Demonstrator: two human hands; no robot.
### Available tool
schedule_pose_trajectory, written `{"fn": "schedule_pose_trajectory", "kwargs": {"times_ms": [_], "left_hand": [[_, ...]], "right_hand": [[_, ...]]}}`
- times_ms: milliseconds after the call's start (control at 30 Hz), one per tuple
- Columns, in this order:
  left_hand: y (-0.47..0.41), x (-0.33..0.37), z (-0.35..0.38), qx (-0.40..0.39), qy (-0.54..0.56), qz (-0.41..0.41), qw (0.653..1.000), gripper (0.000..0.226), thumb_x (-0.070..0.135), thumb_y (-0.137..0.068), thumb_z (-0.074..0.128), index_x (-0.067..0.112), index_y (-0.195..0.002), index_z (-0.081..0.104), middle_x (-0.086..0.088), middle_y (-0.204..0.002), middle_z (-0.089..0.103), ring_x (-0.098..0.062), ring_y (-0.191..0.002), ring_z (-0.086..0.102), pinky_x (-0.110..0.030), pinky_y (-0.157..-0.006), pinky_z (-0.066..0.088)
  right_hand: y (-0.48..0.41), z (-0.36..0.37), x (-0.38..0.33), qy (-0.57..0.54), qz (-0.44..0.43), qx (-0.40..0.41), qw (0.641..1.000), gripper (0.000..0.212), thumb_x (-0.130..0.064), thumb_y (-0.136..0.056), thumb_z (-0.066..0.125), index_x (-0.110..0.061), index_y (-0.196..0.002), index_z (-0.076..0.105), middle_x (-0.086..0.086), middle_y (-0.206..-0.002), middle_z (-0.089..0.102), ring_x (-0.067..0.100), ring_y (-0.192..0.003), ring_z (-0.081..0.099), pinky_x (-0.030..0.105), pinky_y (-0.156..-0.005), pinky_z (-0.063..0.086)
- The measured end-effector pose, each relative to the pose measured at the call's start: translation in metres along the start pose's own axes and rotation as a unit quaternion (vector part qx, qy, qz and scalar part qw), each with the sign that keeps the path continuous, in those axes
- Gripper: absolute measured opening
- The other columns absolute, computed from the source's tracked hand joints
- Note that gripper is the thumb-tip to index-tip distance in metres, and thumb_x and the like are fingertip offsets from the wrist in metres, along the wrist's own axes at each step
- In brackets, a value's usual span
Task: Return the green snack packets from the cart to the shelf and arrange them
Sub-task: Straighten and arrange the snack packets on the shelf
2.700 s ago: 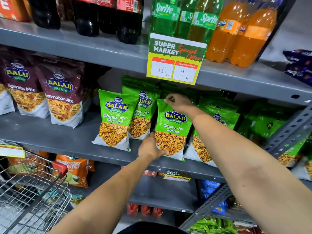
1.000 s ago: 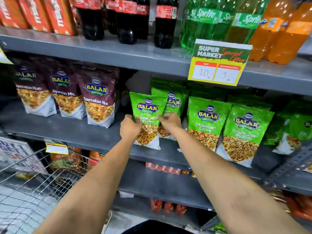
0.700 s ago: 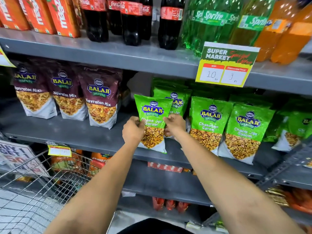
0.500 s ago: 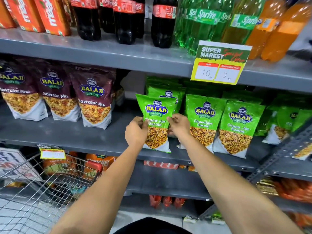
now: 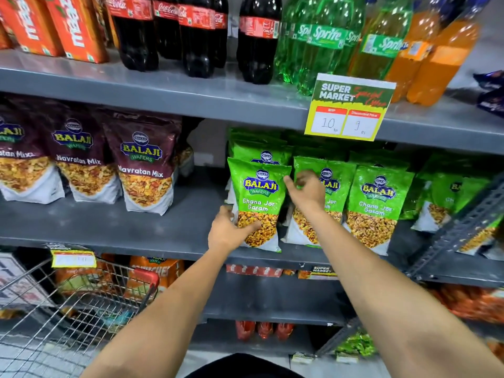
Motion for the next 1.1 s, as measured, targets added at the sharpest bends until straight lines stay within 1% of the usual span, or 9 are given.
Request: {"fn": "schedule_pose_trajectory", "kwargs": {"times_ms": [67, 167, 267, 433, 600, 733, 867, 967, 1100], "left_hand": [[0.002, -0.003, 0.007, -0.03, -0.059, 0.005, 0.998, 0.091, 0.063, -0.049, 0.081, 0.015, -0.117, 0.044, -0.005, -0.12, 0.057, -0.025, -0.113, 0.058, -0.043, -0.089, 0.052], [0.0, -0.003, 0.014, -0.027, -0.081, 0.016, 0.996, 0.092, 0.055, -0.051, 0.086, 0.011, -0.119, 0.042, -0.008, -0.121, 0.053, -0.026, -0.117, 0.054, -0.041, -0.09, 0.048], [-0.004, -0.001, 0.015, -0.016, -0.069, 0.009, 0.997, 0.087, 0.045, -0.052, 0.089, 0.009, -0.117, 0.042, -0.011, -0.12, 0.053, -0.028, -0.116, 0.054, -0.038, -0.091, 0.047], [-0.006, 0.0, 0.016, -0.009, -0.068, 0.02, 0.997, 0.088, 0.042, -0.052, 0.09, 0.011, -0.12, 0.042, -0.009, -0.12, 0.053, -0.025, -0.113, 0.054, -0.034, -0.09, 0.046], [-0.009, -0.003, 0.016, -0.012, -0.066, 0.018, 0.998, 0.086, 0.043, -0.051, 0.09, 0.012, -0.118, 0.043, -0.008, -0.118, 0.054, -0.024, -0.113, 0.055, -0.036, -0.092, 0.047], [-0.01, -0.001, 0.016, 0.006, -0.05, 0.016, 0.999, 0.081, 0.039, -0.053, 0.09, 0.009, -0.113, 0.044, -0.01, -0.117, 0.054, -0.028, -0.112, 0.056, -0.037, -0.091, 0.047], [-0.012, -0.005, 0.017, -0.001, -0.05, 0.005, 0.999, 0.083, 0.039, -0.053, 0.09, 0.009, -0.114, 0.042, -0.01, -0.119, 0.053, -0.028, -0.114, 0.055, -0.037, -0.095, 0.046], [-0.009, -0.008, 0.019, 0.007, -0.034, 0.004, 0.999, 0.083, 0.038, -0.052, 0.091, 0.01, -0.114, 0.042, -0.01, -0.118, 0.052, -0.027, -0.113, 0.055, -0.037, -0.094, 0.046], [-0.008, -0.007, 0.022, 0.006, -0.028, 0.011, 1.0, 0.088, 0.039, -0.048, 0.092, 0.011, -0.115, 0.042, -0.008, -0.119, 0.052, -0.025, -0.114, 0.054, -0.037, -0.096, 0.046]], "right_hand": [[-0.011, -0.008, -0.03, 0.092, -0.082, 0.001, 0.992, 0.041, -0.048, -0.087, 0.058, -0.015, -0.112, 0.058, 0.008, -0.106, 0.069, 0.026, -0.099, 0.064, 0.028, -0.074, 0.045], [-0.025, 0.007, -0.074, 0.173, -0.184, -0.12, 0.96, 0.039, -0.044, -0.09, 0.055, -0.017, -0.118, 0.058, 0.009, -0.116, 0.066, 0.027, -0.105, 0.062, 0.029, -0.085, 0.046], [-0.033, 0.035, -0.102, 0.201, -0.213, -0.226, 0.929, 0.039, -0.039, -0.092, 0.055, -0.013, -0.121, 0.057, 0.012, -0.124, 0.062, 0.028, -0.112, 0.059, 0.03, -0.093, 0.045], [-0.043, 0.064, -0.108, 0.258, -0.211, -0.266, 0.905, 0.036, -0.034, -0.094, 0.053, -0.005, -0.113, 0.062, 0.015, -0.123, 0.063, 0.03, -0.112, 0.059, 0.029, -0.091, 0.045], [-0.05, 0.08, -0.099, 0.218, -0.193, -0.267, 0.919, 0.029, -0.03, -0.091, 0.059, -0.006, -0.104, 0.067, 0.014, -0.115, 0.068, 0.029, -0.105, 0.063, 0.031, -0.088, 0.049], [-0.063, 0.073, -0.091, 0.136, -0.155, -0.238, 0.949, 0.03, -0.034, -0.091, 0.057, -0.013, -0.11, 0.064, 0.008, -0.115, 0.067, 0.024, -0.105, 0.061, 0.024, -0.079, 0.038], [-0.07, 0.059, -0.091, 0.104, -0.18, -0.309, 0.928, 0.03, -0.031, -0.09, 0.06, -0.007, -0.108, 0.064, 0.014, -0.112, 0.066, 0.017, -0.096, 0.055, 0.025, -0.083, 0.04], [-0.083, 0.037, -0.078, 0.146, -0.142, -0.372, 0.905, 0.016, -0.045, -0.088, 0.057, -0.029, -0.092, 0.06, 0.005, -0.112, 0.057, 0.016, -0.108, 0.05, 0.028, -0.094, 0.039], [-0.11, 0.015, -0.045, 0.195, -0.135, -0.361, 0.902, 0.024, -0.055, -0.074, 0.068, -0.032, -0.077, 0.06, -0.002, -0.1, 0.061, 0.021, -0.107, 0.056, 0.032, -0.094, 0.042]]}}
Point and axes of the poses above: each hand's wrist, its own y-axis away from the middle knuckle, its own z-axis out of the palm, x = y × z, the point moved 4 cm from there along -y, towards the middle knuckle
